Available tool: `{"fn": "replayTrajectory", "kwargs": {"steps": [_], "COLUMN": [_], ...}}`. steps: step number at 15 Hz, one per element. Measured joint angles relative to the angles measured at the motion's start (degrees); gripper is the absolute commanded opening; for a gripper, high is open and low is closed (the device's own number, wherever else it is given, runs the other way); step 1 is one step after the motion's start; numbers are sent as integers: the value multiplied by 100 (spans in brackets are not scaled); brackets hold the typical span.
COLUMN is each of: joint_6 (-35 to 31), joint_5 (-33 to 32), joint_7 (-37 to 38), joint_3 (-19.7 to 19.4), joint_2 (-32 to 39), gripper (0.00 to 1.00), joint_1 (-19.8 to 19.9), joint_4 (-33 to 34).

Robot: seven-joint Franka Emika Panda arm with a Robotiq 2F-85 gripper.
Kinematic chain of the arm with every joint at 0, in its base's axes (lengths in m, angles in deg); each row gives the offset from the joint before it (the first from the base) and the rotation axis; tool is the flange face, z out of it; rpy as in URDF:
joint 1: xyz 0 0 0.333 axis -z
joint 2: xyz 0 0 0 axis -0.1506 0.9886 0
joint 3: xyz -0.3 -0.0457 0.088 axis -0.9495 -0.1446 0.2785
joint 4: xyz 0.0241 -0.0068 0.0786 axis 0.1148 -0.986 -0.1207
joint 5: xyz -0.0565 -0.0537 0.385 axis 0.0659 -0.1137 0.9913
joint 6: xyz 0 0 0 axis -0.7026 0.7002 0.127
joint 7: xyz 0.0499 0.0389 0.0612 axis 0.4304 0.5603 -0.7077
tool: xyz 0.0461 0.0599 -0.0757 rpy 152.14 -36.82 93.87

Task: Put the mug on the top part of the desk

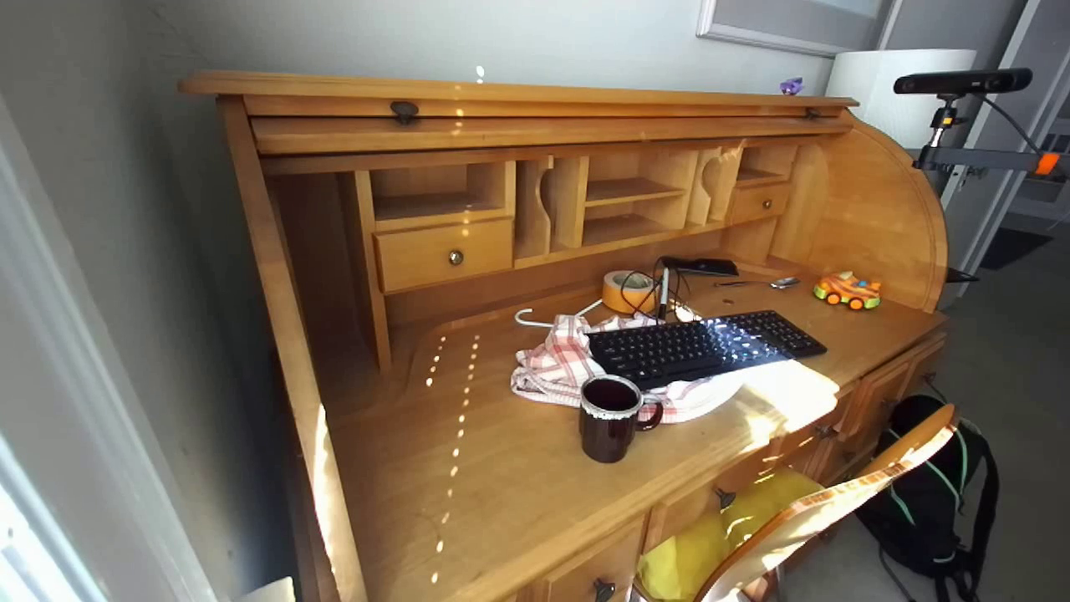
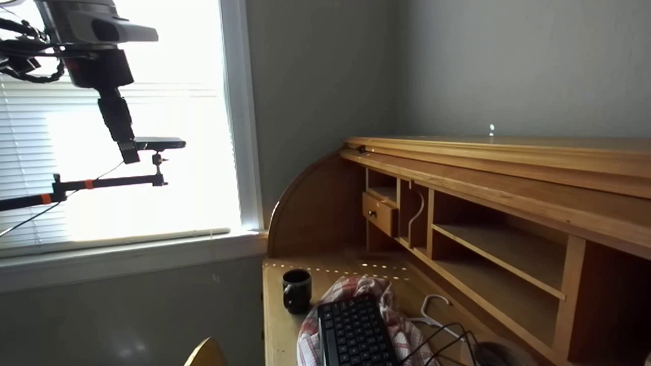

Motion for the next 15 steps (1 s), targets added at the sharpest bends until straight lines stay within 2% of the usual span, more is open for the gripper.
{"fn": "replayTrajectory", "kwargs": {"steps": [5, 9, 15], "joint_6": [-33, -639, -1506], "joint_5": [0, -54, -82], "joint_7": [-293, -964, -559], "joint_3": [-4, -89, -149], "joint_2": [83, 579, 1837], "gripper": [100, 100, 100], "joint_1": [0, 6, 336], "joint_4": [-21, -58, 190]}}
